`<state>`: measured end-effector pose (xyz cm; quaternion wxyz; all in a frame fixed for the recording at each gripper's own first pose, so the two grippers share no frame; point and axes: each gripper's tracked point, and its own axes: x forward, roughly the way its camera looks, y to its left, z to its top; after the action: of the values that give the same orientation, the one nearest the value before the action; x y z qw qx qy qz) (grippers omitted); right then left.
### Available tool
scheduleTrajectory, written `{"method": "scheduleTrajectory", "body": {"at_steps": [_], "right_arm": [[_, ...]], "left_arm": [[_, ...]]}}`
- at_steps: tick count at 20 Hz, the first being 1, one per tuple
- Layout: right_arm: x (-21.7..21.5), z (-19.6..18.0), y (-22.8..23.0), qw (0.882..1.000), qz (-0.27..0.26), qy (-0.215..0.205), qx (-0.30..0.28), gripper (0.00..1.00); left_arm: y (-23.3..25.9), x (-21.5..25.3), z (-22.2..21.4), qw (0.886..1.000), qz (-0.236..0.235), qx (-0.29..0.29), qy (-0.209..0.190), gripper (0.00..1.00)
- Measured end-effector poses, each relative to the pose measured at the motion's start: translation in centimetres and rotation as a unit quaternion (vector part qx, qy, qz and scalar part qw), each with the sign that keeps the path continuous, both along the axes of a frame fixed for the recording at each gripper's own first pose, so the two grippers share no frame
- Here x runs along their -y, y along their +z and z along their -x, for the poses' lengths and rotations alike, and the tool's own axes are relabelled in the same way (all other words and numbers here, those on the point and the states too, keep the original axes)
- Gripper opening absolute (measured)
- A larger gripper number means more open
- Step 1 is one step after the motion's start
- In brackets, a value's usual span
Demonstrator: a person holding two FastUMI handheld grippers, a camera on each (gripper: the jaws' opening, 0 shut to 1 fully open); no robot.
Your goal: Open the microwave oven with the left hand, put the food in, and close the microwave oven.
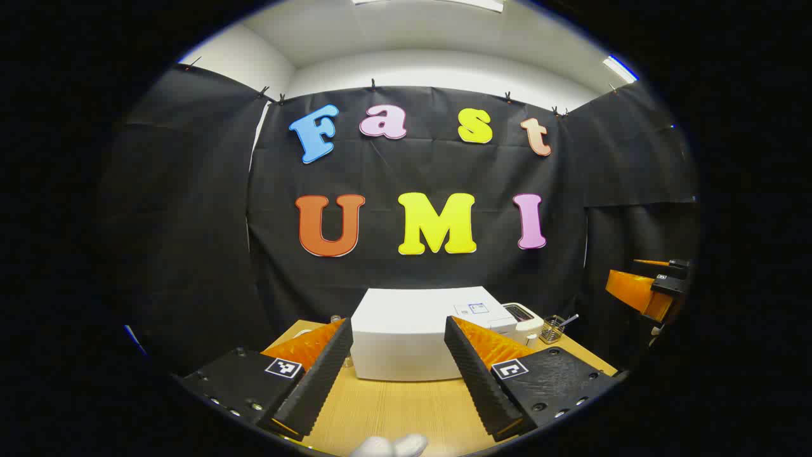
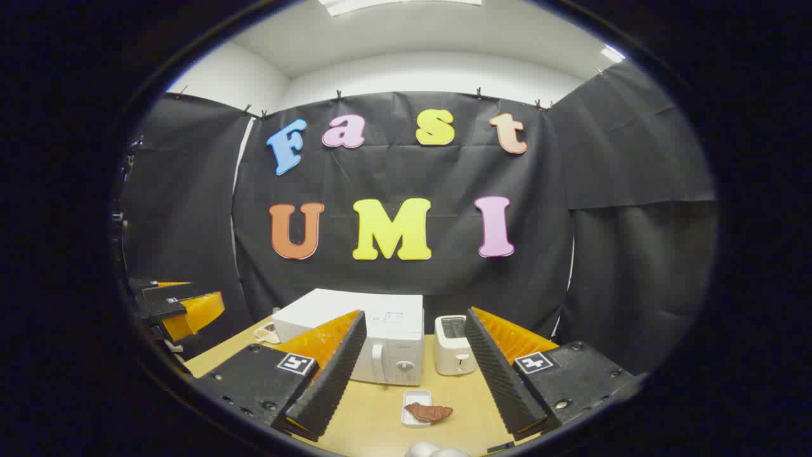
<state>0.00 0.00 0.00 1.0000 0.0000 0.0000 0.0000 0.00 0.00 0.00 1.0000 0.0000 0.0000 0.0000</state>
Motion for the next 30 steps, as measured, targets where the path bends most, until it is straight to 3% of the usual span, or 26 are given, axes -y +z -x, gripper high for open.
{"method": "scheduleTrajectory", "body": {"at_steps": [8, 20, 24, 30], "right_arm": [[-0.4, -0.6, 0.7, 1.000, -0.004, 0.020, -0.002, 0.99], [1.1, -1.1, 1.0, 1.000, -0.002, 0.019, 0.006, 1.00], [3.0, -1.5, 1.6, 1.000, -0.007, 0.013, 0.015, 0.99], [8.5, -2.2, 2.7, 1.000, 0.014, -0.017, 0.014, 0.99]], "left_arm": [[0.3, -0.6, 0.0, 1.000, 0.011, 0.002, 0.027, 0.93], [-0.3, 0.1, -0.1, 1.000, 0.000, 0.003, 0.030, 0.93], [-3.5, 3.1, -2.2, 1.000, 0.010, -0.009, 0.005, 0.93], [-12.1, 10.4, -7.8, 0.997, 0.041, -0.048, -0.036, 0.93]]}}
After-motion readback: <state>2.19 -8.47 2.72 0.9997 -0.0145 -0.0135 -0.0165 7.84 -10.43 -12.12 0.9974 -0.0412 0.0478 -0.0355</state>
